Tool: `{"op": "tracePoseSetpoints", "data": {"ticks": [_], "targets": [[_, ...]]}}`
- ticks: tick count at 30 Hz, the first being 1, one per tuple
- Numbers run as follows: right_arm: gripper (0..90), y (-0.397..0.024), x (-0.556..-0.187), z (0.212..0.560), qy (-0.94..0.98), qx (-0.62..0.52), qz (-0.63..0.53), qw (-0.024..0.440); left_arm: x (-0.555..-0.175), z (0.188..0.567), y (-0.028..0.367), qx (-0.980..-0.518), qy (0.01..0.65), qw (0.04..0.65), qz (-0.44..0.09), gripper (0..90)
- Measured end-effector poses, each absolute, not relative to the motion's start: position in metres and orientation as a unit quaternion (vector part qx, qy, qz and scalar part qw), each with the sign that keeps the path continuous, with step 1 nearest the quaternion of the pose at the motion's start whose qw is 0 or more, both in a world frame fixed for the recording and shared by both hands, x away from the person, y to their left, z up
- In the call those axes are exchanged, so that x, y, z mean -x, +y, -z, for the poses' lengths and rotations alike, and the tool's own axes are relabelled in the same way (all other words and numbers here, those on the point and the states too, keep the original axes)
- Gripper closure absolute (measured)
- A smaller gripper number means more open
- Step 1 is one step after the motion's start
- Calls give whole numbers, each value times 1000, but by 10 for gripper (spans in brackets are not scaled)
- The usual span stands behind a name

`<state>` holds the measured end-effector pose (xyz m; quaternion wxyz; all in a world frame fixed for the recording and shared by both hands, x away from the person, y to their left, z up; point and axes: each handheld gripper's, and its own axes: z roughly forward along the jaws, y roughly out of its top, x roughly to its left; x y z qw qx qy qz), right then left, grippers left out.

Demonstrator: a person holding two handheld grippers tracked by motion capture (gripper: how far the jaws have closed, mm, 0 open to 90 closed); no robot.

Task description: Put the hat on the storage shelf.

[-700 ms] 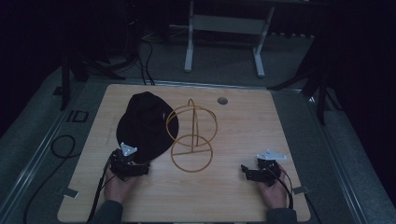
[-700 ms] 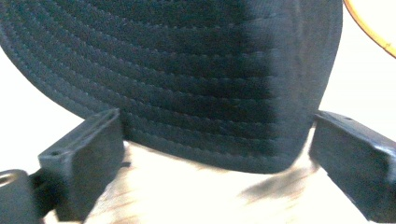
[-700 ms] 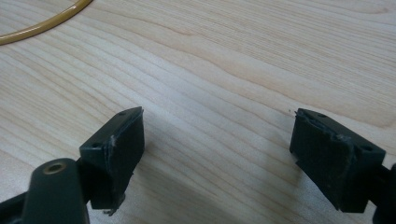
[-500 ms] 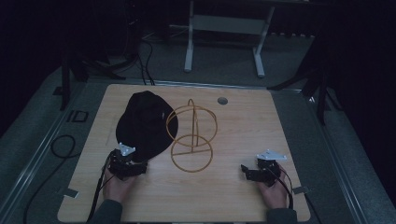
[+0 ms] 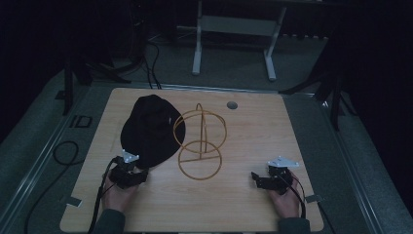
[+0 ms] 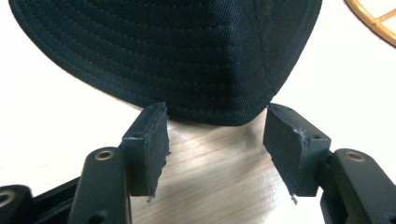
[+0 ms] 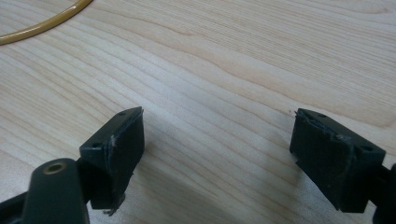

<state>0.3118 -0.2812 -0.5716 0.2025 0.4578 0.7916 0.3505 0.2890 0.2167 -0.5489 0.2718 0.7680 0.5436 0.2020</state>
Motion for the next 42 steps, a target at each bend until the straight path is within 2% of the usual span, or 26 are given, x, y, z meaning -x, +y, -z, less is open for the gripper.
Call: {"op": "tracePoseSetpoints", "data": {"ticks": [3, 14, 42], "targets": [[177, -281, -312, 572, 792, -458, -350, 203, -287, 541, 221, -771, 539, 276, -196, 441], [177, -281, -312, 572, 792, -458, -350, 203, -291, 525, 228, -776, 540, 271, -181, 441], [177, -281, -312, 572, 791, -459, -350, 202, -334, 482, 228, -797, 543, 222, -143, 411]]}}
